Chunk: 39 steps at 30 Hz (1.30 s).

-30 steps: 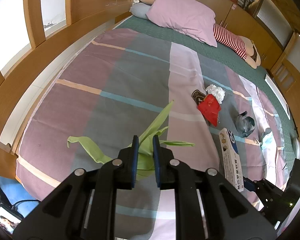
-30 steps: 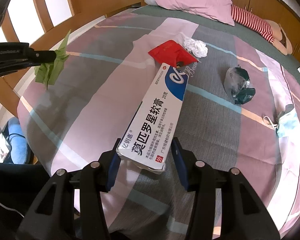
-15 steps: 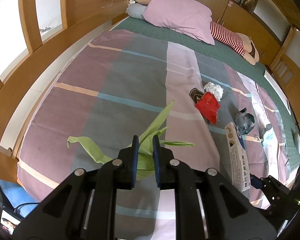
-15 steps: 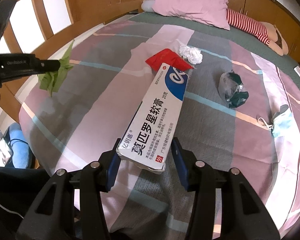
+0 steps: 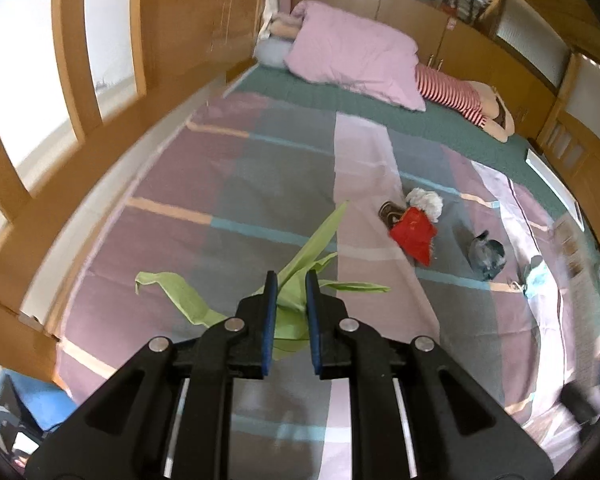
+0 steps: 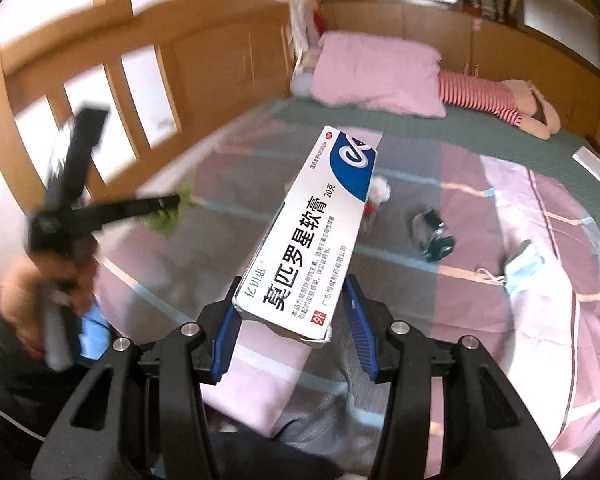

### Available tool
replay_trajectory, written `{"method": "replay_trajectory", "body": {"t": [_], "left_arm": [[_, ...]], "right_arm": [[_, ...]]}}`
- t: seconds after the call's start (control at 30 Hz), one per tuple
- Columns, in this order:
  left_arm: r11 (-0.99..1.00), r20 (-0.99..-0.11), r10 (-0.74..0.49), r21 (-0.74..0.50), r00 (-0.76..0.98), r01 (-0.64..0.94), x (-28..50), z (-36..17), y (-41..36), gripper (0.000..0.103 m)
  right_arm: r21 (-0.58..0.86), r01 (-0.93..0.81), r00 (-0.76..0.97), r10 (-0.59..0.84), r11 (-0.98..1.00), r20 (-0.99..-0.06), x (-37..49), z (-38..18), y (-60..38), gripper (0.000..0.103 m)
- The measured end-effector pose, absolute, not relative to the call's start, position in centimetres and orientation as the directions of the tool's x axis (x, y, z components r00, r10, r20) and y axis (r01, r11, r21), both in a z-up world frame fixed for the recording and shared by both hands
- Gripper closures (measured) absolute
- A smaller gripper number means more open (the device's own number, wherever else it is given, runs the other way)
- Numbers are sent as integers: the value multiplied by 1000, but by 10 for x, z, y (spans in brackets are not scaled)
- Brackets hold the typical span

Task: Collect trash
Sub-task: 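Carry the cloth and toothpaste box over the white bin and open both grippers, then grasp the blue face mask with the left gripper while the right grasps the dark plastic bag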

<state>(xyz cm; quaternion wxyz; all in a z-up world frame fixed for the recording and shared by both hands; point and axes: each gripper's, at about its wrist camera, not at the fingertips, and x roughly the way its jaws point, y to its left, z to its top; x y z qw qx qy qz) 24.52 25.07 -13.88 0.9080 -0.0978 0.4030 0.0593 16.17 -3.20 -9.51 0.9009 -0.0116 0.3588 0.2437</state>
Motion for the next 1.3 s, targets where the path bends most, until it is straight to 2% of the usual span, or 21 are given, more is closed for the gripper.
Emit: {"method": "replay_trajectory", "body": {"t": [0.23,0.4,0.5,0.67,0.87,0.9,0.97,1.0,1.07,1.17,1.3], "left_arm": [[981,-688,-125,-192,714,-13,179,-98,182,88],[968,-677,-249,-193,693,159,140,-78,110,88],[938,-684,-341,-195,645,288,122,-74,62,88],[843,-717,-474,-203,511,498,96,-84,-22,88],[737,-761,-558,-272,330,619,87,-104,-85,88],[719,-769,-567,-286,296,634,87,-107,-94,88],[691,-783,-574,-305,240,655,88,-114,-109,87],[677,-789,-577,-317,212,664,88,-119,-115,82],[639,-792,-595,-359,141,681,87,-129,-125,54],[620,-797,-596,-376,102,689,87,-138,-131,40],[641,-796,-596,-391,108,661,101,-143,-126,29]], "right_arm": [[266,-415,678,490,870,-547,96,-48,-95,54],[208,-372,756,425,905,-498,38,-27,-141,54],[178,-271,778,324,946,-538,15,-36,-177,53],[163,-70,725,163,984,-669,-16,-82,-243,53],[203,57,605,128,977,-785,-36,-132,-293,53],[207,74,584,126,976,-802,-37,-139,-298,51],[211,85,582,123,974,-804,-42,-141,-302,38],[205,93,596,110,974,-795,-44,-140,-305,28],[183,106,618,79,977,-782,-49,-138,-305,25],[138,141,646,15,980,-763,-52,-132,-311,25],[131,165,655,-10,978,-755,-50,-130,-320,25]]}}
